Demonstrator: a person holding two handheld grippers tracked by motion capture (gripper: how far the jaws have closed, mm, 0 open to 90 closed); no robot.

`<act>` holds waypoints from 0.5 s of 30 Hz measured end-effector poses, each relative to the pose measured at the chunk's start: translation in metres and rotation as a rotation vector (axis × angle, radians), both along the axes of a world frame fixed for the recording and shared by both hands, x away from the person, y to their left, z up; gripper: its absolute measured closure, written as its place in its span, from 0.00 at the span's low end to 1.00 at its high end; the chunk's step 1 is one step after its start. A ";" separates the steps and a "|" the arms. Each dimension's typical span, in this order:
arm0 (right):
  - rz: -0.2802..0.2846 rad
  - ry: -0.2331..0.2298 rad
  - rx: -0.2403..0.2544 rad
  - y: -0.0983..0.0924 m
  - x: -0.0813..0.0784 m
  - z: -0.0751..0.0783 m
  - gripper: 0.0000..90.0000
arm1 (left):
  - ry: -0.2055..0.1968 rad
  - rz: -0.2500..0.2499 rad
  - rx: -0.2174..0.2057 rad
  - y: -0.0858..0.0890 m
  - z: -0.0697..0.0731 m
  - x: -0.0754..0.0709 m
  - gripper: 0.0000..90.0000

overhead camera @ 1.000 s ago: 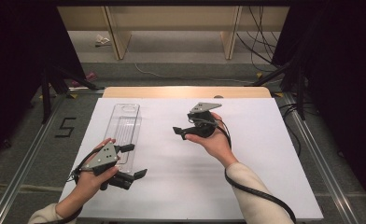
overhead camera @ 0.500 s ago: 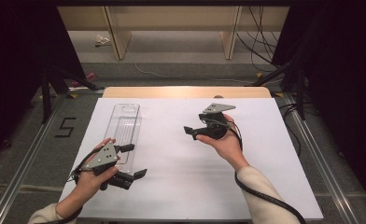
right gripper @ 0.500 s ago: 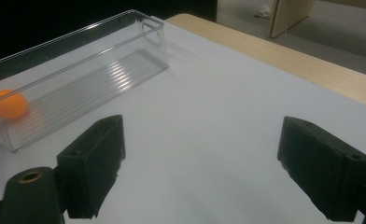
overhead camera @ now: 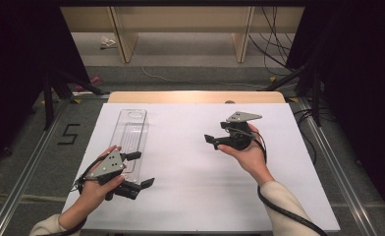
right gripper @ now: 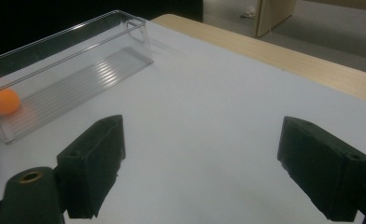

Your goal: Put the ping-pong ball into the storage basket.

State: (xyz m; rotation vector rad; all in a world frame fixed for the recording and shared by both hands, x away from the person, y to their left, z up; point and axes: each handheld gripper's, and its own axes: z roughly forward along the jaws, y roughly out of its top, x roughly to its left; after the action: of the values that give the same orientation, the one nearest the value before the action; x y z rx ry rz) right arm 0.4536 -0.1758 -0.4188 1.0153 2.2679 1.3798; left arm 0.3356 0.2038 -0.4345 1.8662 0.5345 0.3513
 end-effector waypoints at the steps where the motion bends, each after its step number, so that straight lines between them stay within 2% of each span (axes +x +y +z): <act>1: -0.002 -0.005 0.004 -0.002 -0.001 0.000 0.18 | 0.000 0.000 0.000 0.000 0.000 0.000 0.04; 15: -0.053 -0.013 0.028 -0.031 -0.017 0.002 0.18 | 0.000 0.004 0.000 0.001 0.000 0.000 0.04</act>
State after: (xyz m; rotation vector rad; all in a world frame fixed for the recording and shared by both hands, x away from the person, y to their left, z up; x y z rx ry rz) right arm 0.4365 -0.2066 -0.4167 1.0648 2.2016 1.3963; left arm 0.3357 0.2046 -0.4342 1.8649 0.5380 0.3541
